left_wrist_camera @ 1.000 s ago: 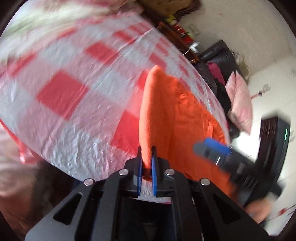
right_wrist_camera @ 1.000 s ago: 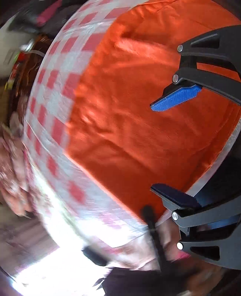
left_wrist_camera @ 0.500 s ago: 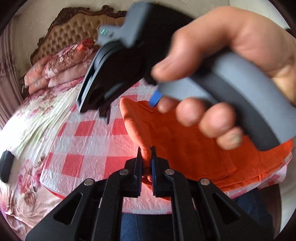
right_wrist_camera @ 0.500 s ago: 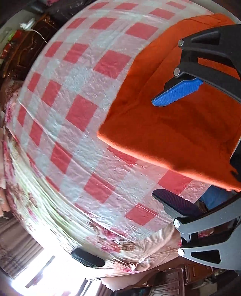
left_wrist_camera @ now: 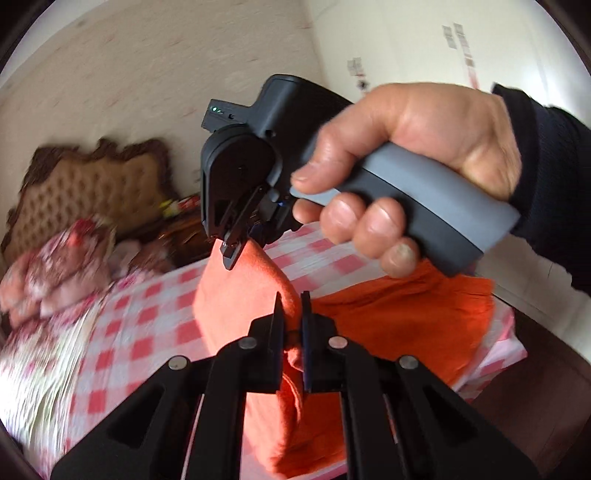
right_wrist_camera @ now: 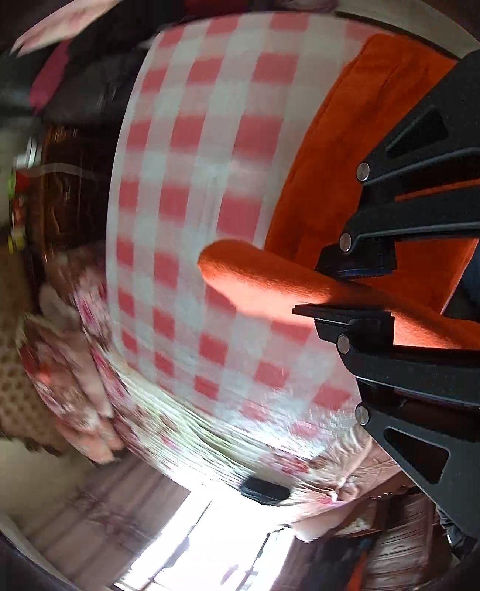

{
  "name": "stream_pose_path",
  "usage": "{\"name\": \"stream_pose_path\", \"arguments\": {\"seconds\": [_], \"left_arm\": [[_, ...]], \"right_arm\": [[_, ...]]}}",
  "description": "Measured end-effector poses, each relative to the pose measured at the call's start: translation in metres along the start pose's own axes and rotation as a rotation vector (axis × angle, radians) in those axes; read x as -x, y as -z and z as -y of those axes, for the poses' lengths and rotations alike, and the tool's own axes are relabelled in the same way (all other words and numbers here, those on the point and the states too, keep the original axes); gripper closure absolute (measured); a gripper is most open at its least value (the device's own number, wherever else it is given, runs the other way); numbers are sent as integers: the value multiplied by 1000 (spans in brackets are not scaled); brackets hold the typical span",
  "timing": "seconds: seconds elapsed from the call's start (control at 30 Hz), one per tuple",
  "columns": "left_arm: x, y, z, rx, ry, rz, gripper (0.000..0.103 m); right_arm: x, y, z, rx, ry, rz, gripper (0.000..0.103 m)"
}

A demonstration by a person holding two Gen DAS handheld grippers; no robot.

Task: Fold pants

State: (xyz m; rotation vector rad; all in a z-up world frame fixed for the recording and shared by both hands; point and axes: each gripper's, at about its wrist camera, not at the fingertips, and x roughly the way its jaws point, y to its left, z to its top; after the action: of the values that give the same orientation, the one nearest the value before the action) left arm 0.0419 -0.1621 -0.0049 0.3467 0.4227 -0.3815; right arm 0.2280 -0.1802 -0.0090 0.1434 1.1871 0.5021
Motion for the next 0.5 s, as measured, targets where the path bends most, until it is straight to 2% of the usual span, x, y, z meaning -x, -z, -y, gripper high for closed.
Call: {"name": "stream_pose_path", "arguments": {"seconds": [0.13, 0.2, 0.27, 0.33, 0.43, 0.5], "left_arm": [[-26, -7, 83, -129, 76, 7, 96], [-42, -3, 118, -187, 100, -13, 96], [-56, 8, 155, -258, 97, -36, 96], [-67, 25, 174, -301, 82, -61, 96], [-79, 43, 198, -380, 36, -81, 95], [-80, 47, 207, -412, 9, -77, 89]], "right_arm": [[30, 41, 93, -125, 35, 44, 91], [30, 60, 126, -173, 48, 49, 91], [22, 83, 163, -207, 49, 43, 91], [6, 102, 194, -234, 50, 26, 90], [-19, 123, 223, -244, 27, 4, 82], [-23, 130, 230, -246, -13, 17, 77]]}}
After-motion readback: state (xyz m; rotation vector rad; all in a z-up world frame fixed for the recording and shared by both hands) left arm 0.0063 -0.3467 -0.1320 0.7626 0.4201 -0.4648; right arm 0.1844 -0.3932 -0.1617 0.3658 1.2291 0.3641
